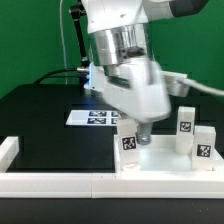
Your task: Assemble square table
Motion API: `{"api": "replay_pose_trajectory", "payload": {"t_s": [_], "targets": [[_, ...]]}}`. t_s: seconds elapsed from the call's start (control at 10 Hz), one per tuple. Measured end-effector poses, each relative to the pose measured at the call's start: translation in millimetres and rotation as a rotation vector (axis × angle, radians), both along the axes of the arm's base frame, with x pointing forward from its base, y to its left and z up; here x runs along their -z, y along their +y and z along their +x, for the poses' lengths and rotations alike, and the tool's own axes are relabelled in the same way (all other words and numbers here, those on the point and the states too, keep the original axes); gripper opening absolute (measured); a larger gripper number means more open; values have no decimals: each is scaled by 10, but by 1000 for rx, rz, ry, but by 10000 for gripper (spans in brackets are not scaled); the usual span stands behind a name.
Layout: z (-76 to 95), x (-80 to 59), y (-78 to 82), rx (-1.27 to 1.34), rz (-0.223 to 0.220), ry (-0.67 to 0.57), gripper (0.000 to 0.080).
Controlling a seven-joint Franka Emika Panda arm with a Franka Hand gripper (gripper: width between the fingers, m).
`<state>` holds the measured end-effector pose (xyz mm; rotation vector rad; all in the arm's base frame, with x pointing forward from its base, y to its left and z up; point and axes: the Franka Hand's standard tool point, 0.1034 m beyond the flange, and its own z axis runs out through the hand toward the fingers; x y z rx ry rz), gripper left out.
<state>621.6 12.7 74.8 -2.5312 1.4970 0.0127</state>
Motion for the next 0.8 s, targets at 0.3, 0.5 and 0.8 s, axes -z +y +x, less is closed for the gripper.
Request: {"api": "replay_pose_trajectory", "payload": {"t_s": [0.3,0.5,0.8], "targets": [[-65,22,6,-234,-2,-3,643],[-65,22,2,-374,-16,-28,648],[56,-29,-75,-641,-119,-132,649]]}}
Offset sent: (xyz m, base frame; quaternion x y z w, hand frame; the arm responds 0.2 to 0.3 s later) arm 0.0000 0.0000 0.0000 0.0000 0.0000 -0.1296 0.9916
